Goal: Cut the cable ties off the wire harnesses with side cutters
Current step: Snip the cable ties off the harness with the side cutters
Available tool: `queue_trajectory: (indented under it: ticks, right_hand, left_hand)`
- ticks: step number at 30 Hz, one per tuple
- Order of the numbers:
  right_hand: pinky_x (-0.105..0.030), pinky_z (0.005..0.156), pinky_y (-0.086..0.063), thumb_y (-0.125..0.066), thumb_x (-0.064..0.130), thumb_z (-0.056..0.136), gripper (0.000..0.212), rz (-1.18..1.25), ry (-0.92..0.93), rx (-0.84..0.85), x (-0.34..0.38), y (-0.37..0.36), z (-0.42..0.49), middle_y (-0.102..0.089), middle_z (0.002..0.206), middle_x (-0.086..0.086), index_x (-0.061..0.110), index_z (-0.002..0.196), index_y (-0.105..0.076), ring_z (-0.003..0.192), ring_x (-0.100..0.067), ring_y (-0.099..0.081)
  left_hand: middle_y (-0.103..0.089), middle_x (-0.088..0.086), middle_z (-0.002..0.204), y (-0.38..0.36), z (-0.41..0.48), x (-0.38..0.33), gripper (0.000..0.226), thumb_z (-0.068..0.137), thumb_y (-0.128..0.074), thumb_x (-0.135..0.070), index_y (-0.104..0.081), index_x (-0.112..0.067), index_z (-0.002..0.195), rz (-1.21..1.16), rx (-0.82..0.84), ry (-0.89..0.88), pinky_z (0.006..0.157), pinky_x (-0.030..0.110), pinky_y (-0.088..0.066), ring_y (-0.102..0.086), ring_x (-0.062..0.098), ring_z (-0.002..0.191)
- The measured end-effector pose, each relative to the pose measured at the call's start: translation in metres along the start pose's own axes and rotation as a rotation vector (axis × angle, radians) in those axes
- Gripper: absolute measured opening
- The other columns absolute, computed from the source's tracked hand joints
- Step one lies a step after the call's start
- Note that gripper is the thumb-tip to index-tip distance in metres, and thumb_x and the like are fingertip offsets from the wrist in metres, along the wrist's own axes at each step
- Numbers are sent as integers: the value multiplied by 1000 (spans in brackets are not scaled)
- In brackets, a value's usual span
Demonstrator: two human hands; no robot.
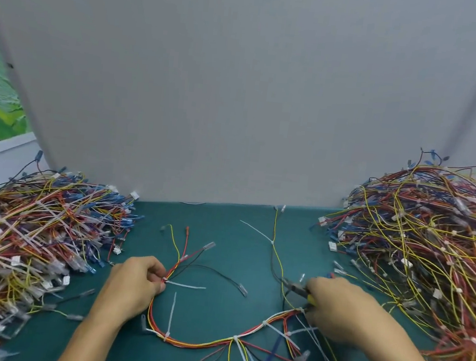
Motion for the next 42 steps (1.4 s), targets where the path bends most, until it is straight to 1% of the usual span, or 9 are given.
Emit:
queue_trajectory:
  ticks: [3,8,12,20,25,29,34,38,42]
  right_hand:
    - [-37,87,-47,-54,23,85,18,81,80,34,7,-9,1,-56,116,-6,21,103,-52,111,-29,-54]
    - [-36,81,-45,-53,17,82,16,112,200,23,30,-10,1,-57,110,-7,21,97,-54,106,-30,-56]
    - [-35,77,-44,-52,13,80,12,132,276,27,39,-10,0,-56,104,-5,23,86,-48,101,-28,-55]
    - [-34,76,-42,-55,22,84,8,184,290,48,37,-7,-2,-56,105,-4,24,87,-48,100,-26,-52]
    - [-32,67,-35,-55,33,88,11,236,274,61,31,0,-4,-54,98,-2,26,88,-46,93,-24,-49]
    - [-33,66,-39,-58,39,88,17,263,238,32,19,8,-5,-54,93,1,25,90,-48,90,-25,-52]
    - [-37,72,-45,-59,41,87,19,291,207,18,9,13,-5,-54,91,2,26,88,-47,86,-25,-53]
    - [-39,76,-48,-61,39,86,21,315,202,25,5,15,-6,-59,95,0,23,98,-54,88,-25,-57]
    - [-39,77,-49,-60,39,86,23,318,206,23,5,17,-6,-60,96,0,24,103,-56,88,-23,-57]
  left_hand:
    - [-69,-12,71,1,0,1,19,77,-77,-14,-66,-29,77,10,3,-4,66,21,-44,-63,3,75]
    - [-69,-11,71,0,0,1,18,77,-77,-13,-67,-28,78,31,28,-9,64,21,-43,-63,4,75]
    - [-69,-11,70,0,1,1,18,76,-78,-14,-67,-28,77,46,34,-12,62,19,-42,-62,3,73]
    - [-69,-11,71,0,3,2,17,74,-81,-20,-66,-28,76,54,33,-14,60,19,-40,-62,3,73]
    - [-69,-11,72,-1,5,5,17,72,-82,-25,-66,-29,77,57,25,-3,62,21,-42,-63,4,74]
    - [-68,-13,74,-1,5,6,19,71,-82,-30,-65,-30,79,70,22,3,69,23,-45,-63,6,77]
    - [-67,-14,84,-1,5,4,28,70,-83,-30,-64,-30,90,80,17,-5,79,26,-47,-62,11,87]
    - [-65,-14,89,0,4,2,33,73,-80,-28,-63,-30,101,120,9,-27,80,25,-44,-60,13,92]
    - [-66,-17,87,-2,5,-2,28,76,-76,-22,-64,-29,101,118,22,-66,78,24,-44,-62,11,90]
Point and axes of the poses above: each hand's wrist, its own z-axis towards the middle knuckle, its own y-axis out of the back of the hand, x = y × z, the point moved 7 cm from there along z, towards the middle knuckle
